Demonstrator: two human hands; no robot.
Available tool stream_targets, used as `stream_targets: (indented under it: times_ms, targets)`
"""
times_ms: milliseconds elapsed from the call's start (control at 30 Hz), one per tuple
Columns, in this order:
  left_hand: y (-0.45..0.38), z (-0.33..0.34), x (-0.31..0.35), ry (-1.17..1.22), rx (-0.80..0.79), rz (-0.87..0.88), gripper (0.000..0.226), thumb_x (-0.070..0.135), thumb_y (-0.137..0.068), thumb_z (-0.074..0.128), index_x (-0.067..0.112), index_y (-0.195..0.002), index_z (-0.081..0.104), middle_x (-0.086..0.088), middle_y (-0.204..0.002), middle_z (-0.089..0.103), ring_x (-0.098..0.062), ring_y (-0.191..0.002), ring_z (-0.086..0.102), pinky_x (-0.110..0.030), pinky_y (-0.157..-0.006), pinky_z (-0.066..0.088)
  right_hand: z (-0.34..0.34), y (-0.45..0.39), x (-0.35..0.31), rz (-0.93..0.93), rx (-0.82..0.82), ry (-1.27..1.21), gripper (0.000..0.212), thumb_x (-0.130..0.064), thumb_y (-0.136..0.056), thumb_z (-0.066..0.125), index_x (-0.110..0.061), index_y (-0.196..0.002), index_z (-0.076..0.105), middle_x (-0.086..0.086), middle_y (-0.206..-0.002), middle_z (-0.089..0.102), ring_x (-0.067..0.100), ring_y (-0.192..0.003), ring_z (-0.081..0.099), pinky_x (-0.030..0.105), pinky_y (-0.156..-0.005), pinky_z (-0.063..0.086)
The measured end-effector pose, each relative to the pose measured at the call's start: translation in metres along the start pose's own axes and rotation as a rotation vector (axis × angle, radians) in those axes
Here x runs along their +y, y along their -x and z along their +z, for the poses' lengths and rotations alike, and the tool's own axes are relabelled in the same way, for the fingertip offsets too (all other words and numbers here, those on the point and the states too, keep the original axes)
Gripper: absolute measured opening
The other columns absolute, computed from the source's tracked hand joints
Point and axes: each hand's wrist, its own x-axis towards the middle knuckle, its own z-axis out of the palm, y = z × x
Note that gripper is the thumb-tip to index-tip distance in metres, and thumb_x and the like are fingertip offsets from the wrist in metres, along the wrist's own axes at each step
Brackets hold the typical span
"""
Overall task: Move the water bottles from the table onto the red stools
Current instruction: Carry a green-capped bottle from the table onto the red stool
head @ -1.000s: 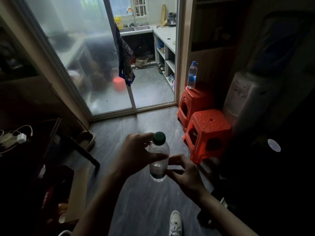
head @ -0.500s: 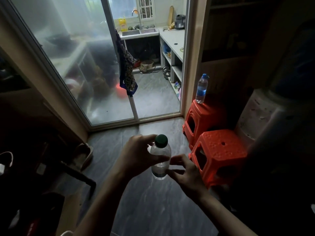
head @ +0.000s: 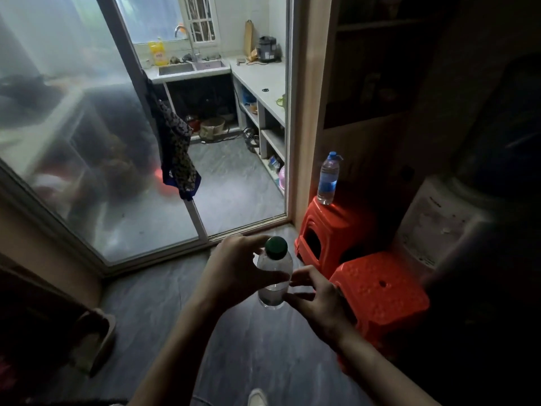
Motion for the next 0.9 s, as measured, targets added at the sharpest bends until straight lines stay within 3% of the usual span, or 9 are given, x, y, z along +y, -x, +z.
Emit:
stream_targets:
  times_ms: [233,367,467,600,800,900]
  targets:
    - [-0.099,-0.013,-0.037,-0.008,-0.053,0.067,0.056,0.064,-0.055,0.07,0.034,-0.103,0.071,0.015,-0.084,0.073,0.003,-0.073,0.062,-0.031,-0.068,0.057,0.013,-0.091,0.002,0.055,0.146,-0.083,0.035,-0.042,-0.076,0.081,-0.026,-0.103,0.064,-0.009,-0.102,0.071,0.002,-0.1,0.066,0.022,-0.083,0.056]
    - [-0.15,-0.001,-0.049,-0.03,-0.14,0.114,0.052,0.062,-0.056,0.071,0.038,-0.102,0.07,0.037,-0.069,0.057,0.01,-0.071,0.059,-0.028,-0.068,0.056,0.005,-0.123,0.011,0.072,0.23,-0.124,0.043,-0.058,-0.069,0.078,-0.032,-0.099,0.064,-0.013,-0.103,0.071,0.006,-0.101,0.067,0.031,-0.084,0.058]
    - [-0.192,0.015,-0.058,-0.052,-0.212,0.135,0.047,0.055,-0.058,0.079,0.039,-0.101,0.069,0.031,-0.072,0.057,0.005,-0.072,0.06,-0.033,-0.069,0.056,-0.008,-0.15,0.022,0.091,0.294,-0.109,0.033,-0.044,-0.074,0.081,-0.03,-0.099,0.064,-0.011,-0.102,0.072,0.008,-0.098,0.069,0.029,-0.082,0.058]
    - [-0.251,0.047,-0.074,-0.085,-0.3,0.177,0.054,0.064,-0.058,0.068,0.042,-0.107,0.062,0.012,-0.085,0.071,-0.005,-0.078,0.065,-0.035,-0.069,0.056,-0.031,-0.192,0.048,0.126,0.385,-0.123,0.032,-0.035,-0.074,0.084,-0.025,-0.098,0.065,-0.001,-0.099,0.074,0.013,-0.094,0.072,0.028,-0.078,0.059]
    - [-0.351,0.086,-0.08,-0.122,-0.394,0.208,0.046,0.058,-0.059,0.071,0.035,-0.1,0.066,0.015,-0.083,0.072,-0.002,-0.076,0.065,-0.032,-0.066,0.055,-0.073,-0.272,0.084,0.173,0.46,-0.133,0.028,-0.012,-0.074,0.084,-0.011,-0.095,0.066,0.001,-0.089,0.075,0.006,-0.084,0.072,0.015,-0.064,0.053]
    - [-0.403,0.102,-0.076,-0.155,-0.434,0.234,0.043,0.057,-0.061,0.07,0.035,-0.098,0.067,0.016,-0.082,0.071,0.0,-0.073,0.063,-0.029,-0.066,0.054,-0.095,-0.312,0.096,0.192,0.493,-0.125,0.027,-0.007,-0.075,0.083,-0.004,-0.094,0.064,0.004,-0.087,0.074,0.003,-0.081,0.07,0.012,-0.066,0.052]
